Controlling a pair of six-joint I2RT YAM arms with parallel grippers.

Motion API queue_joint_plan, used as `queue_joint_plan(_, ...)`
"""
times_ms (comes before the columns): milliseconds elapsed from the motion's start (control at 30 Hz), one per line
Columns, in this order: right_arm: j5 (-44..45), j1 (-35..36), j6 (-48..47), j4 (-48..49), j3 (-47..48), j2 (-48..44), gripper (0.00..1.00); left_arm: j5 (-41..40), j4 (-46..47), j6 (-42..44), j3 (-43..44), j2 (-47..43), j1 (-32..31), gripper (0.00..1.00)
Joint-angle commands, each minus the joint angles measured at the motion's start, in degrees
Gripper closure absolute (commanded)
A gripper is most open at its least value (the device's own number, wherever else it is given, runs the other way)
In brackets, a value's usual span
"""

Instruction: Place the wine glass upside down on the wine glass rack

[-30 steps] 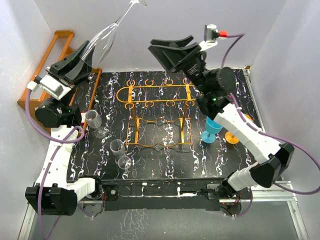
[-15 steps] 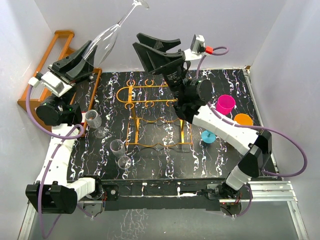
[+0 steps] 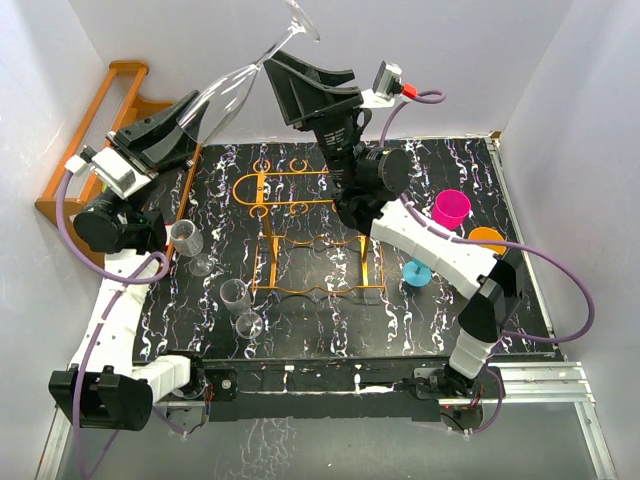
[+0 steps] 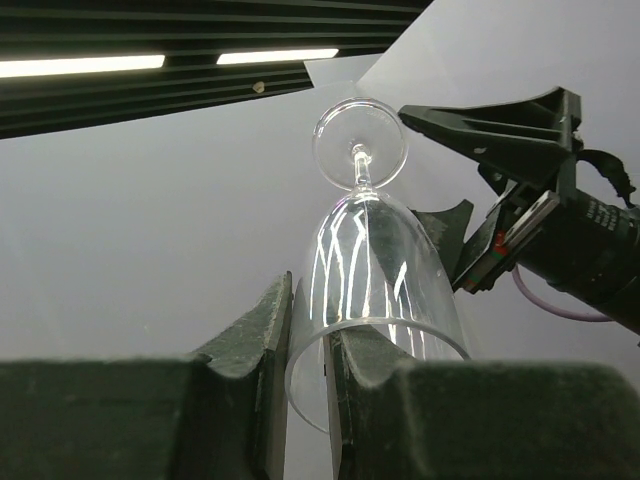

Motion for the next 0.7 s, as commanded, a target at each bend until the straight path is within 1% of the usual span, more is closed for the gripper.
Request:
queue_joint_plan(0,1.49,-0.01,2.55,1.04,2.3,0.48,0.28,1.82,2.69,1.07,1.2,-1.76,-0.89,1.0)
queue_joint_plan(167,0.83,-0.02,4.28,0.46,2.66,0.99,0.32,1.34,2.36,1.27,2.16,-1.49,-1.08,1.0)
queue_joint_plan(333,0.34,-0.02,5.0,0.59,2.16,0.99,0.44,1.45,2.43,2.38,2.1,-1.58,-1.13,1.0)
queue_joint_plan(433,0.41,-0.04,6.0,-0.36,2.32,0.99,0.46,1.82,2.37,3.1,2.11,-1.5,-1.13,1.0)
queue_joint_plan(567,0.25,-0.01,6.59,1.31,2.0,0.99,0.47,2.73,2.13,3.31,1.62,-1.59,-1.13,1.0)
queue_joint_plan(667,0.17,-0.01,6.7,1.2,2.41,0.99,0.52,2.84,2.42,3.7,0.99,-1.76,-1.23,1.0)
